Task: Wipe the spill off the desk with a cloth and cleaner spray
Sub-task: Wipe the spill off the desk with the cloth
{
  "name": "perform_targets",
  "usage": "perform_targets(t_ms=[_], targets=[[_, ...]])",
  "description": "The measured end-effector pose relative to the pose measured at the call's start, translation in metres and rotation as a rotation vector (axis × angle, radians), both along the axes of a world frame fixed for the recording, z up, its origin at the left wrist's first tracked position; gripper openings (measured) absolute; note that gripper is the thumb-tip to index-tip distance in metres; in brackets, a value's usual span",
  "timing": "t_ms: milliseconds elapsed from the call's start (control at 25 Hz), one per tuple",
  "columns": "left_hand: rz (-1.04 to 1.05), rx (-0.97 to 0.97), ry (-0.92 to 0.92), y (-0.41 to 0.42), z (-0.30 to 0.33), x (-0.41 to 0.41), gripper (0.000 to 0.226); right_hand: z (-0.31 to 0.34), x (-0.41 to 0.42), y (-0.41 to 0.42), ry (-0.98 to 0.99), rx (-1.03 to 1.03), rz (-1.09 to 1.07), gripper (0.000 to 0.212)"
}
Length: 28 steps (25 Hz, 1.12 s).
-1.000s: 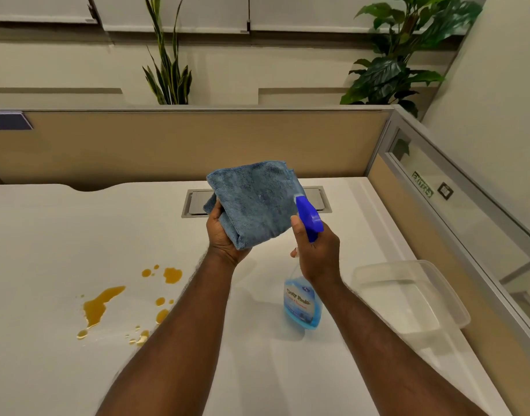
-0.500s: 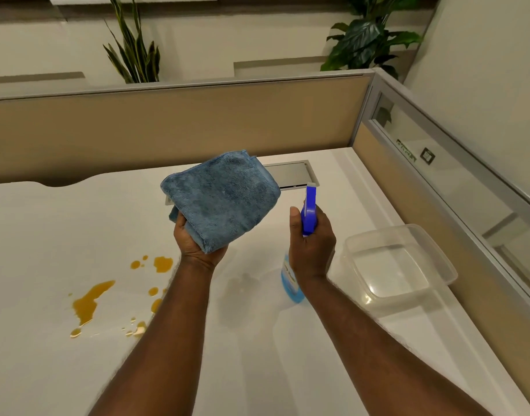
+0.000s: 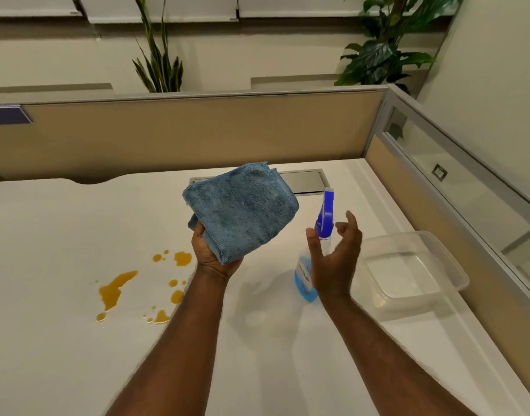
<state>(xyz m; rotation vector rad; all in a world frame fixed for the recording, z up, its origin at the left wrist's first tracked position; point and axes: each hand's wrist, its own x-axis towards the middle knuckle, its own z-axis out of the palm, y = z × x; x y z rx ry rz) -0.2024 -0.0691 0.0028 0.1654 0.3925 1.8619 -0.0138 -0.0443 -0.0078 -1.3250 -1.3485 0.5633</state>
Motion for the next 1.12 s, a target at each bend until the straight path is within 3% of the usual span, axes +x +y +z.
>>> perform_targets(t_ms=[80,160,240,320,440,480,600,760,960,1120], targets=[[0.024,0.021,0.010,-0.017,0.003,-0.001,0.044,-0.006,0.010,-0.016,-0.026,0.036,-0.112,0.078],[0.070,0.016,0.005,-0.038,0.004,0.001,0.050,-0.015,0.017,-0.046,0.055,0.079,-0.122,0.057],[0.102,0.011,0.003,-0.059,0.004,0.006,0.054,-0.024,0.012,-0.079,0.163,0.020,0.007,0.030],[0.111,0.009,0.017,-0.082,0.002,0.011,0.054,-0.025,0.001,-0.104,0.321,-0.253,0.193,0.031],[0.075,0.021,0.026,-0.119,-0.001,0.022,0.052,-0.005,-0.018,-0.115,0.729,-0.897,0.551,0.050],[0.042,0.017,0.027,-0.131,-0.003,0.025,0.052,-0.001,-0.024,-0.118,0.864,-0.966,0.635,0.055],[-0.066,0.016,0.054,-0.163,-0.003,0.030,0.059,0.011,-0.045,-0.129,1.090,-0.866,0.691,0.054],[-0.081,-0.110,0.237,-0.192,0.002,0.005,0.077,0.018,-0.069,-0.137,1.176,-0.840,0.684,0.051],[0.051,-0.470,0.597,-0.223,-0.001,-0.072,0.069,0.023,-0.099,-0.129,1.111,-0.758,0.582,0.048],[0.162,-0.640,0.906,-0.242,-0.019,-0.166,0.054,0.026,-0.115,-0.111,0.839,-0.483,0.405,0.051]])
